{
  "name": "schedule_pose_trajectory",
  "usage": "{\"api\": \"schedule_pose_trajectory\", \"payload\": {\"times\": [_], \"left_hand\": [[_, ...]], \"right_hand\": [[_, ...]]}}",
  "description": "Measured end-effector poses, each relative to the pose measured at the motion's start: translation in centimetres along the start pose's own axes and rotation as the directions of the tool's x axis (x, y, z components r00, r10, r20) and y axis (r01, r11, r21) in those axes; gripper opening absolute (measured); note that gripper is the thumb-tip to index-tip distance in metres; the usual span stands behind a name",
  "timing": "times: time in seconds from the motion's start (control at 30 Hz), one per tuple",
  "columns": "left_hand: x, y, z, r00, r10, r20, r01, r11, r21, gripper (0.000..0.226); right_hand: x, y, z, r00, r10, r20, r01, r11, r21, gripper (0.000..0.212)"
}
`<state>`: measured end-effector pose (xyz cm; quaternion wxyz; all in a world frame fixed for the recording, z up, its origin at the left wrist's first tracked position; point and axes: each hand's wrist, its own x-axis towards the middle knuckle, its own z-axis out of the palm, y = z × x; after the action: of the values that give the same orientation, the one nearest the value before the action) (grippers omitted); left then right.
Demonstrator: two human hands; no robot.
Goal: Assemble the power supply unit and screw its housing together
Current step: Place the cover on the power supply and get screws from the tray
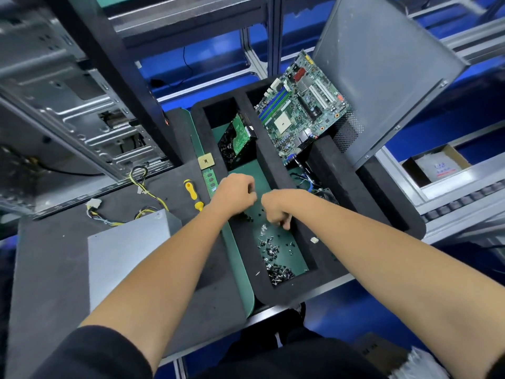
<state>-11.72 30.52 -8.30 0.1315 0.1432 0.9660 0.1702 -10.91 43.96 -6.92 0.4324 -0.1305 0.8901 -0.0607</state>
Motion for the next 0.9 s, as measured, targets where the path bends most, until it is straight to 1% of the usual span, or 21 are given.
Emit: {"api": "schedule_pose_trajectory", "payload": {"times": [0.03, 0.07, 0.13, 0.17, 0.2, 0.27, 0.3, 0.4, 0.53, 0.7, 0.77, 0.9], "left_hand": [[-0.1, -0.1, -0.2, 1.0, 0.026, 0.011, -0.026, 0.999, 0.035, 0.007], [-0.3, -0.2, -0.3, 0.998, 0.059, 0.037, -0.062, 0.995, 0.082, 0.008], [-0.6, 0.0, 0.0, 0.989, 0.119, 0.083, -0.132, 0.977, 0.169, 0.011], [-0.7, 0.2, 0.2, 0.987, 0.134, 0.093, -0.15, 0.969, 0.196, 0.011], [-0.7, 0.5, 0.5, 0.985, 0.141, 0.097, -0.159, 0.963, 0.22, 0.012], [-0.8, 0.9, 1.2, 0.98, 0.168, 0.103, -0.191, 0.942, 0.277, 0.013], [-0.8, 1.2, 1.5, 0.976, 0.186, 0.111, -0.211, 0.932, 0.296, 0.014], [-1.1, 1.8, 2.2, 0.969, 0.204, 0.138, -0.239, 0.915, 0.326, 0.015], [-1.5, 2.2, 2.9, 0.972, 0.197, 0.125, -0.229, 0.903, 0.363, 0.016], [-1.7, 2.2, 3.0, 0.977, 0.18, 0.115, -0.208, 0.926, 0.314, 0.015], [-1.8, 2.1, 3.2, 0.978, 0.171, 0.116, -0.199, 0.93, 0.31, 0.015], [-2.2, 1.8, 3.4, 0.98, 0.156, 0.122, -0.186, 0.937, 0.296, 0.016]], "right_hand": [[-0.1, -0.1, 0.8, 1.0, -0.014, 0.012, 0.014, 1.0, 0.014, 0.023], [-0.2, -0.5, 1.7, 0.998, -0.023, 0.057, 0.022, 1.0, 0.019, 0.02], [0.2, -1.2, 3.4, 0.981, -0.02, 0.194, 0.034, 0.997, -0.068, 0.012], [0.3, -1.6, 4.2, 0.974, -0.017, 0.225, 0.051, 0.988, -0.144, 0.014], [0.5, -1.7, 4.9, 0.975, -0.019, 0.222, 0.066, 0.976, -0.207, 0.019], [0.8, -1.7, 6.0, 0.983, -0.043, 0.181, 0.092, 0.958, -0.271, 0.021], [0.7, -1.6, 6.4, 0.983, -0.047, 0.177, 0.096, 0.955, -0.279, 0.017], [1.1, -0.9, 8.1, 0.995, -0.049, 0.085, 0.067, 0.972, -0.226, 0.035], [0.9, -0.1, 9.8, 0.997, -0.048, -0.067, 0.037, 0.987, -0.157, 0.035], [0.4, 0.1, 10.9, 0.974, -0.092, -0.207, 0.052, 0.98, -0.192, 0.029], [0.3, 0.0, 11.2, 0.968, -0.098, -0.23, 0.049, 0.977, -0.21, 0.029], [0.3, 0.0, 11.1, 0.967, -0.132, -0.217, 0.076, 0.966, -0.248, 0.028]]}}
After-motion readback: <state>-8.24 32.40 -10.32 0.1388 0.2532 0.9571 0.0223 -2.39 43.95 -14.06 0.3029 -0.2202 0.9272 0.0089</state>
